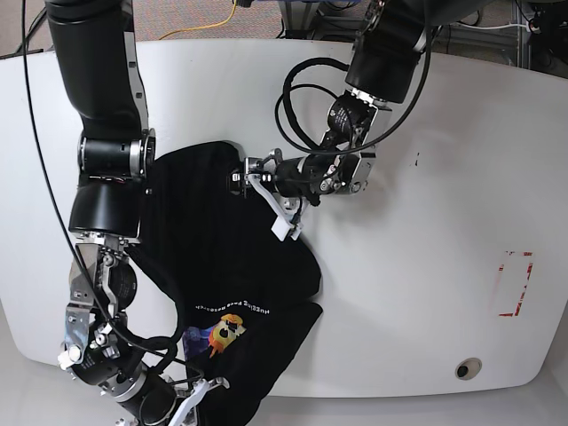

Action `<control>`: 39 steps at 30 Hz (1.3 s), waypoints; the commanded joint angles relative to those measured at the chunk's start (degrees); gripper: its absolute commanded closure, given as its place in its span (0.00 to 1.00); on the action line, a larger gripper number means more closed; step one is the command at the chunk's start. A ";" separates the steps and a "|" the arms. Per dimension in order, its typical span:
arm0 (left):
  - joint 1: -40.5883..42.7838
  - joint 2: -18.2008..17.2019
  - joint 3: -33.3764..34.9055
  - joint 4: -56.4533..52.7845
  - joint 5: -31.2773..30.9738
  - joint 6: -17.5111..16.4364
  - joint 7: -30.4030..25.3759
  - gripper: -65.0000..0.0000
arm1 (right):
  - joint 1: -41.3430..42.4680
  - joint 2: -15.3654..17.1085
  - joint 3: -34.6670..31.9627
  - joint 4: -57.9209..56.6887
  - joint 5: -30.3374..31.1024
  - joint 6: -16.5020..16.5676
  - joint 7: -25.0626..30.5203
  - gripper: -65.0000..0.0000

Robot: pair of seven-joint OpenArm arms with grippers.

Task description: Layout the t-shirt on the table in an organized manner, then fold the t-shirt properly

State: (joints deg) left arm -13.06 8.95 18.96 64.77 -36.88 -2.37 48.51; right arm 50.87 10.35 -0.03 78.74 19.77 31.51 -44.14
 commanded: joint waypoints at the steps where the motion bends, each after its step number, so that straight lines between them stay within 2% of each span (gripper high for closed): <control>1: -0.08 0.05 0.16 -0.38 2.03 1.36 2.96 0.63 | 1.92 0.24 0.25 2.36 1.02 -0.17 1.99 1.00; 6: -0.08 0.05 0.42 -0.20 2.11 1.45 0.76 0.86 | 0.86 0.24 0.25 2.62 1.02 -0.17 1.99 1.00; 8: 0.00 0.05 0.42 -0.47 2.11 1.45 -0.47 0.98 | 0.78 0.24 0.25 2.62 1.02 -0.08 1.99 1.00; 17: 0.27 -0.03 0.42 2.96 2.20 1.54 -1.26 1.00 | 0.69 0.42 1.48 2.62 1.02 -0.17 1.99 1.00; 24: 2.11 -6.27 0.07 11.23 1.85 1.54 -0.12 1.00 | 1.13 1.65 5.26 2.18 0.41 -0.34 1.99 1.00; 32: 2.91 -15.94 -0.02 20.81 0.97 1.27 1.38 1.00 | 1.13 5.17 5.88 2.18 0.67 -0.43 1.99 1.00; 39: 3.43 -25.87 -0.98 28.19 -1.93 1.10 1.20 1.00 | 1.22 7.89 5.88 2.18 0.41 -0.52 1.99 1.00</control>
State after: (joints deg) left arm -8.36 -14.17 19.29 89.54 -38.04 -1.06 50.74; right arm 49.50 16.84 5.54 80.09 19.53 31.33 -44.14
